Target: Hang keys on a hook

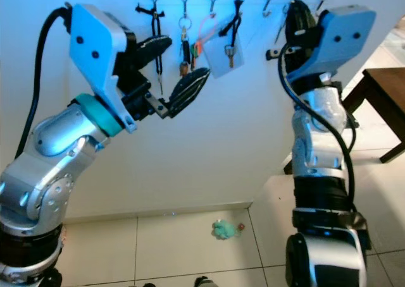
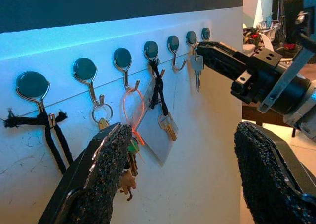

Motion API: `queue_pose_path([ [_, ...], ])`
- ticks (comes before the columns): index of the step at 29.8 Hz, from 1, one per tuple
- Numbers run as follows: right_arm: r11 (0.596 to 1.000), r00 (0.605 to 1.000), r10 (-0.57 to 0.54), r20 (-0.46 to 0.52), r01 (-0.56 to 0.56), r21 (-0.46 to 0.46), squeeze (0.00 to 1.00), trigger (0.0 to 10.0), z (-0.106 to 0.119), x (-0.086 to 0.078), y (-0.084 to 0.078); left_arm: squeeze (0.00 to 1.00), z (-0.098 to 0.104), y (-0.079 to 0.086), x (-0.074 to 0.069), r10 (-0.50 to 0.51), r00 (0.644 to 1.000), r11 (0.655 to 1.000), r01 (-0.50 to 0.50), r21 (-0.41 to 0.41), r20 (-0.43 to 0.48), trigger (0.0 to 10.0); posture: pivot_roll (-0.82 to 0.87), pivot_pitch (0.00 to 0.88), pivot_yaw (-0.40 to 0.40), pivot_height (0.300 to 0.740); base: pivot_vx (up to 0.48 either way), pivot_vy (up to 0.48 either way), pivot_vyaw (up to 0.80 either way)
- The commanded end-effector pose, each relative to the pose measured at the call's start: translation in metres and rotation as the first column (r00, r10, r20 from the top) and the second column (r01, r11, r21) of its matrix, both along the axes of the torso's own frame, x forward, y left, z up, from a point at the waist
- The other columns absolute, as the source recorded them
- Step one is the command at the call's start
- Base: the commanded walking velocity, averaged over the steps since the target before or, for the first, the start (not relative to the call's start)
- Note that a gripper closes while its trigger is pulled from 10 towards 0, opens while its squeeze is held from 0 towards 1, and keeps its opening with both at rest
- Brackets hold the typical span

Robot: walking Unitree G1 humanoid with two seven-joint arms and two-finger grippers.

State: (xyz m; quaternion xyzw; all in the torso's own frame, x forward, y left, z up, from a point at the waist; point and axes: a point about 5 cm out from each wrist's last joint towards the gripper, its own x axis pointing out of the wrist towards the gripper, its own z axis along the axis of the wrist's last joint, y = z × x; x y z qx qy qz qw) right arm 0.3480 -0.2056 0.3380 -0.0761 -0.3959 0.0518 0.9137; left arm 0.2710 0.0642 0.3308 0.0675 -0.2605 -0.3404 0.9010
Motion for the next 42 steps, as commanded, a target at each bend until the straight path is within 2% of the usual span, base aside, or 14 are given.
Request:
queue_pose_path([
  [1,1.0,0.999,0.025,0.024,-0.025,-0.013,0.0,10.0,0.001,-0.005,0.004,0.0,0.002,-0.004,-0.003,-0.026,1.0,1.0,0.026,0.004,0.009,10.0,-0.1,0.138,0.057,0.74,0.0,0.0,0.0],
  [21,0.999,0.999,0.034,0.015,-0.034,-0.011,0.0,10.0,0.001,-0.003,0.007,0.0,0.002,-0.004,-0.002,-0.027,1.0,1.0,0.027,0.005,0.01,10.0,-0.1,0.137,0.058,0.74,0.0,0.0,0.0],
  [24,1.0,1.0,0.024,-0.005,-0.024,-0.009,0.0,10.0,-0.001,-0.001,0.007,0.0,0.002,-0.003,-0.002,-0.025,1.0,1.0,0.025,0.004,0.01,10.0,-0.1,0.137,0.058,0.74,0.0,0.0,0.0],
  [29,1.0,0.991,-0.024,-0.135,0.023,-0.005,0.0,10.0,-0.012,0.019,0.009,0.0,0.002,-0.003,-0.003,-0.023,1.0,1.0,0.023,0.003,0.01,10.0,-0.09,0.139,0.057,0.74,0.0,0.0,0.0],
  [42,0.999,0.982,0.014,-0.188,-0.021,-0.034,0.0,10.0,-0.016,0.027,0.016,0.0,0.003,-0.003,-0.003,-0.023,1.0,1.0,0.023,0.0,0.012,10.0,-0.09,0.146,0.053,0.74,0.0,0.0,0.0],
])
